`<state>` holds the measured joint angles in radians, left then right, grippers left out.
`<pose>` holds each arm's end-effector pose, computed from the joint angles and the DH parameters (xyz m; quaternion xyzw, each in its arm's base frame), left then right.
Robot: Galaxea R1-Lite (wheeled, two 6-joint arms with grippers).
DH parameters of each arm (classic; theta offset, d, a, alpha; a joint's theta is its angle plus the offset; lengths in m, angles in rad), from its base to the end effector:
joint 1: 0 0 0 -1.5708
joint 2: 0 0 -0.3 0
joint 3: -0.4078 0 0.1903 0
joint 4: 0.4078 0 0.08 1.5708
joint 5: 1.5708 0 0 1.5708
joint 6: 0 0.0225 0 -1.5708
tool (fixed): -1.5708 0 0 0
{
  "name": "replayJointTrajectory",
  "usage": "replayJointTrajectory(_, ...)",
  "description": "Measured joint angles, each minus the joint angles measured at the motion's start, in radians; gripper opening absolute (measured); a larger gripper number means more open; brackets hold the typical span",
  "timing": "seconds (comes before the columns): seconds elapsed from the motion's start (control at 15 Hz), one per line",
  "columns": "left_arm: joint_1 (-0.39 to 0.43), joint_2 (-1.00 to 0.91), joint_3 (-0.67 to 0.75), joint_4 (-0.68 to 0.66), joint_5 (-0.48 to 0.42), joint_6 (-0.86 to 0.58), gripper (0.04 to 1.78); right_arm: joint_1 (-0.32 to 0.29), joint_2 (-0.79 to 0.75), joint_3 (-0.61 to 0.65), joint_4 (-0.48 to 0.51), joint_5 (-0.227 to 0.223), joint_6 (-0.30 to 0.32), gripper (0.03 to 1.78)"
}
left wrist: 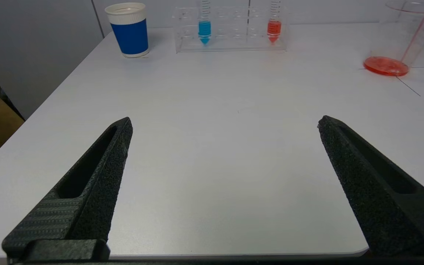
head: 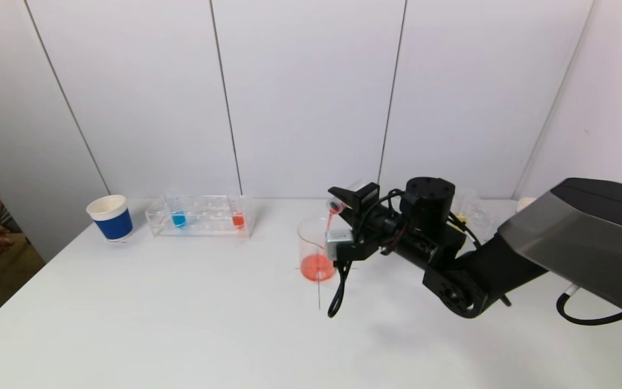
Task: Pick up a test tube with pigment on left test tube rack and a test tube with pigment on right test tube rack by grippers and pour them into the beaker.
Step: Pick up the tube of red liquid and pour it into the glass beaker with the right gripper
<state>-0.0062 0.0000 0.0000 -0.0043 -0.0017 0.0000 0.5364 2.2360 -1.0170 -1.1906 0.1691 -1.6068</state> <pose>-0.0228 0.0001 0.0759 0.0000 -0.0021 -0.0039 1.0000 0.3577 0.2171 0.0951 -0.6771 -0.2389 0.2499 0.6496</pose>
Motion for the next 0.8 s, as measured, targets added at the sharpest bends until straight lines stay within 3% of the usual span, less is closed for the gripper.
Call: replayJointTrajectory(0.8, 0.0, 0.0, 0.0, 0.0, 0.0, 0.0, 1.76, 0.0, -0.002, -0.005, 0.028, -0.034, -0.081, 0.51)
